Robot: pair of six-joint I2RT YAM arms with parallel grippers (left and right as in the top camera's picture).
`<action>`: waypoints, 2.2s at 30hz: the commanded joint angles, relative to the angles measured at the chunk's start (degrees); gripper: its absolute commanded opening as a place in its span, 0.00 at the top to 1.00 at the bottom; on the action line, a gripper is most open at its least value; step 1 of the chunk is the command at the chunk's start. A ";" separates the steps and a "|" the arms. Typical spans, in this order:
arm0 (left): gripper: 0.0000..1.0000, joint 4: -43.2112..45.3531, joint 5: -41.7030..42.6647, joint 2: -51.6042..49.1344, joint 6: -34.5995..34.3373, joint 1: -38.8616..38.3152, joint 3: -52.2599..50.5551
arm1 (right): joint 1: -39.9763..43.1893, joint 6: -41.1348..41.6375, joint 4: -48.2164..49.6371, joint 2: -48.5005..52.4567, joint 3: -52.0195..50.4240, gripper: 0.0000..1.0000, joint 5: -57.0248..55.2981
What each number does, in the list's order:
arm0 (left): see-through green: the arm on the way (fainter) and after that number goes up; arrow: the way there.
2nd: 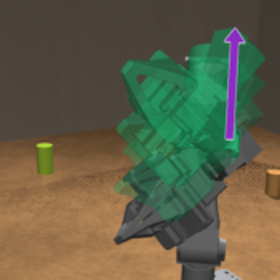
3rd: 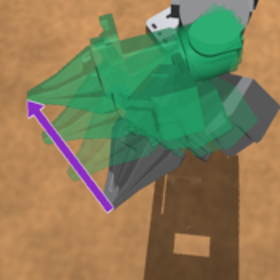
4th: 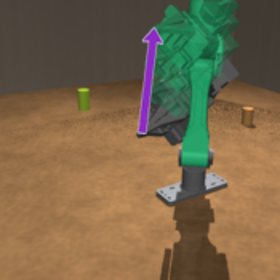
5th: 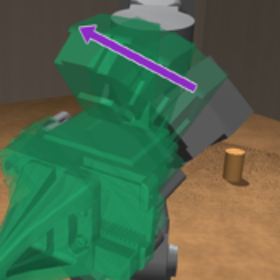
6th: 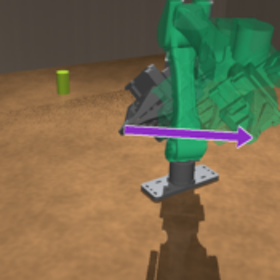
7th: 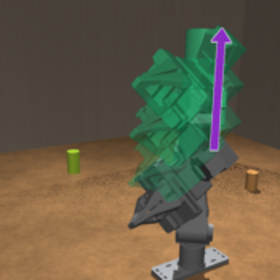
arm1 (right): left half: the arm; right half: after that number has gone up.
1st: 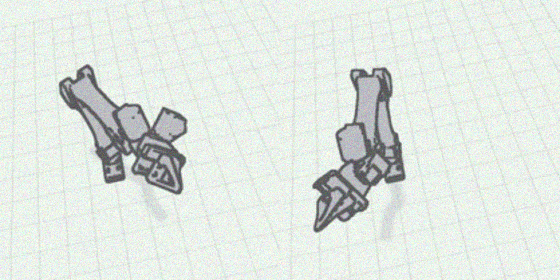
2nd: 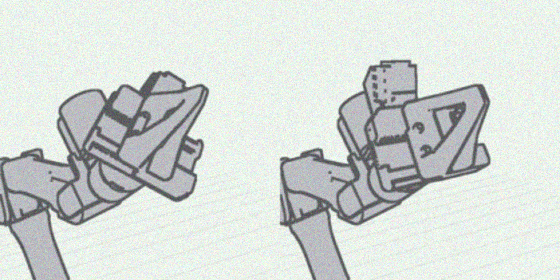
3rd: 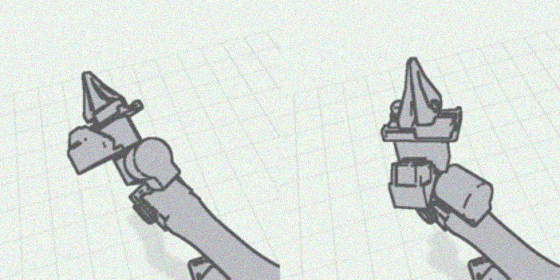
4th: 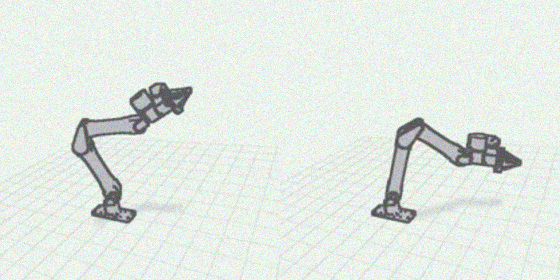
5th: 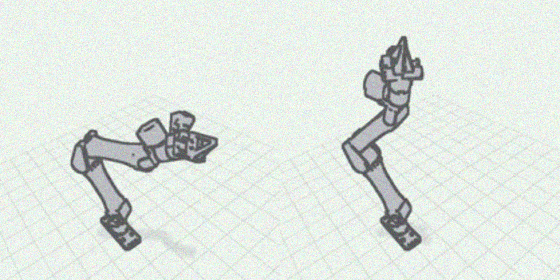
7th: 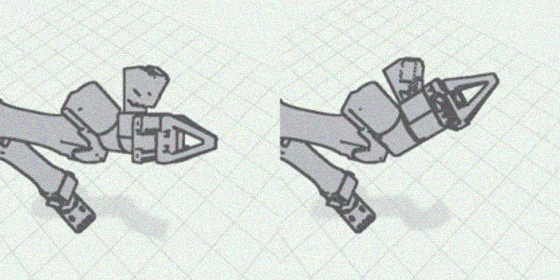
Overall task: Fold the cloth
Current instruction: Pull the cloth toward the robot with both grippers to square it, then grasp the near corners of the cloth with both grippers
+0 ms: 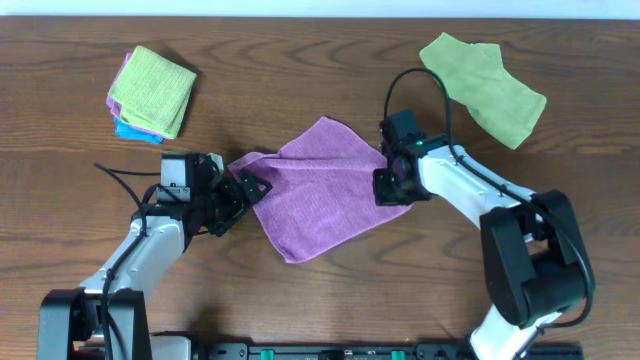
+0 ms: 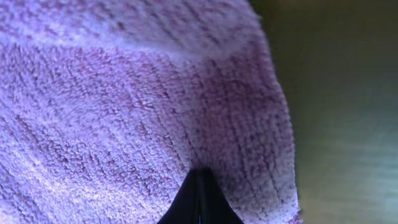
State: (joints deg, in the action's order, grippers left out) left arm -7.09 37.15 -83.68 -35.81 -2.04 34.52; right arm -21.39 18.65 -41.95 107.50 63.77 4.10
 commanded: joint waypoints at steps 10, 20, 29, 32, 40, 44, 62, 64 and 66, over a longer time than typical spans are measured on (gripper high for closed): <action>0.02 -0.15 -0.28 0.24 6.23 -0.02 0.96 | -9.38 6.25 -8.76 2.84 -1.33 0.98 7.10; 0.04 -10.19 -5.73 3.56 13.86 -0.02 6.56 | -12.92 7.67 -9.99 2.08 -1.31 0.98 6.88; 0.04 -22.58 -24.22 13.05 16.55 -5.66 9.31 | -12.52 7.45 -10.60 -10.73 -1.22 0.98 5.95; 0.04 -26.45 -28.57 13.22 16.55 -8.55 9.31 | -11.78 7.45 -12.35 -17.44 -1.22 0.80 5.35; 0.00 -35.15 -28.24 13.20 15.85 -9.57 8.94 | -8.79 7.41 -19.32 -27.82 -2.56 0.51 5.62; 0.00 -37.18 -26.51 13.22 14.97 -9.62 7.39 | -7.21 6.97 -16.85 -28.57 -7.85 0.55 8.92; 0.18 -25.90 -13.51 13.18 8.74 -9.62 -4.59 | 6.73 0.59 4.92 -29.07 -28.06 0.28 27.89; 0.18 -25.75 -13.51 13.18 8.48 -9.62 -5.16 | 6.73 0.59 7.13 -28.96 -29.22 0.27 27.82; 0.17 -25.31 -13.49 12.94 7.63 -9.62 -5.86 | 6.75 0.59 9.51 -28.72 -30.56 0.26 27.32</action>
State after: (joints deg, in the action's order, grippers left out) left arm -32.71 22.61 -70.61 -26.41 -11.46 29.71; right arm -15.11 20.23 -33.69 79.09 34.54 30.44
